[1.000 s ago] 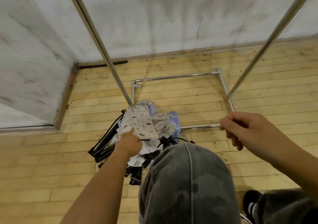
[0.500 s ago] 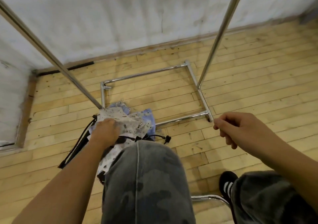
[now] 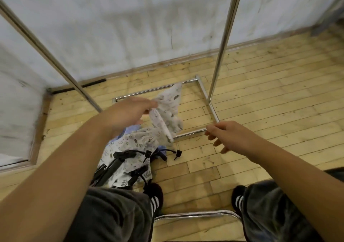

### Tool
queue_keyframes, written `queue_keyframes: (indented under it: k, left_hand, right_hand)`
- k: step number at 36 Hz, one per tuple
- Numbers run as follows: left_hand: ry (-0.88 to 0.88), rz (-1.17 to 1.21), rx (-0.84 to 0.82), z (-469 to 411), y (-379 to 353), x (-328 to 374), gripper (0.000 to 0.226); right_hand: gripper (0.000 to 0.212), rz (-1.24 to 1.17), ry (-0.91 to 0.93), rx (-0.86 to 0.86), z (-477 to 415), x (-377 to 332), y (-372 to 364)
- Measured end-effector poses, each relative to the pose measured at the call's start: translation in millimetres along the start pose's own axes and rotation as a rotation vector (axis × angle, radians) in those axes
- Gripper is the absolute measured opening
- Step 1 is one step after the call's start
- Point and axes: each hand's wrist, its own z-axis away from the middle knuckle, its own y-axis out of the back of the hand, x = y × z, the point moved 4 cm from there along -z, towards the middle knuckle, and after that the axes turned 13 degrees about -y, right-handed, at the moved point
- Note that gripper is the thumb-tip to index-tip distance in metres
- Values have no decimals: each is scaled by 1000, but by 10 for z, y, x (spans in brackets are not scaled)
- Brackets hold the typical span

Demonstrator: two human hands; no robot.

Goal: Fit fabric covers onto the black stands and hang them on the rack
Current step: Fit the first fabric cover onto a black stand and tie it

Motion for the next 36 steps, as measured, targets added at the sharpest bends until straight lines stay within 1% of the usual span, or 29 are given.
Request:
queue_keyframes:
  k: [2,5,7,9,11,13,16,19,21,23,24,25,26,27,28,29,30,31,32,33,34,36]
  left_hand:
    - [-20,68,-17,151,-198,43,34]
    - [-50,121,-58,341,-487,116,33]
    - [-139,111,-111,431,-679,183,31]
    - [-218,98,-185,502,-846,276,30]
    - [-278,79,-250,526,-985,367,33]
    - [-327,53,-320,541,-1121,447,38]
    - [-410,-21,-444,599,-1326,532,45]
    - [-457,-63,-575,648,-1494,628,42]
    - [-471,-49,-686,697,-1599,687,41]
    - [-485,-8,-785,726,-1696,710,38]
    - [-485,18,-824,727,-1733,717,36]
    - [-476,31,-853,719,-1763,716,33]
    - [-463,36,-875,686,-1802,697,30]
    - [-430,25,-893,667,-1815,678,30]
    - [-387,-4,-897,631,-1821,647,35]
    - [-340,-37,-872,578,-1826,600,43]
    - [-293,-54,-807,501,-1813,536,49]
    - [-234,-37,-704,408,-1781,473,50]
    - [-155,17,-580,299,-1736,391,47]
    - [-63,98,-459,193,-1684,307,41]
    - [33,189,-353,103,-1630,233,38]
    - [181,374,-185,-41,-1547,135,40]
  right_hand:
    - [44,-77,-45,-78,13,-3,-50]
    - [67,-315,-189,-226,12,-1,-108]
    - [85,-482,-277,-334,-3,29,-120]
    - [98,-601,-299,-426,-8,51,-122]
    - [104,-678,-315,-463,-15,89,-107]
    - [106,-750,-343,-462,-9,136,-74]
    - [102,-853,-323,-470,54,185,4]
    - [94,-927,-330,-422,102,293,121]
    - [78,-898,-390,-376,83,422,195]
    - [52,-810,-388,-307,25,565,298]
    - [44,-739,-390,-266,23,601,324]
    - [46,-649,-406,-206,-13,687,350]
    - [56,-561,-421,-170,-75,815,365]
    - [64,-465,-423,-172,-80,852,354]
    - [60,-440,-422,-179,-59,845,335]
    - [46,-464,-417,-197,-27,807,302]
    - [31,-546,-403,-237,-18,788,266]
    - [23,-619,-398,-283,-9,758,215]
    - [24,-657,-371,-320,12,718,162]
    - [24,-641,-324,-338,23,701,122]
    - [21,-585,-268,-318,43,686,94]
    - [13,-324,-125,-233,83,622,82]
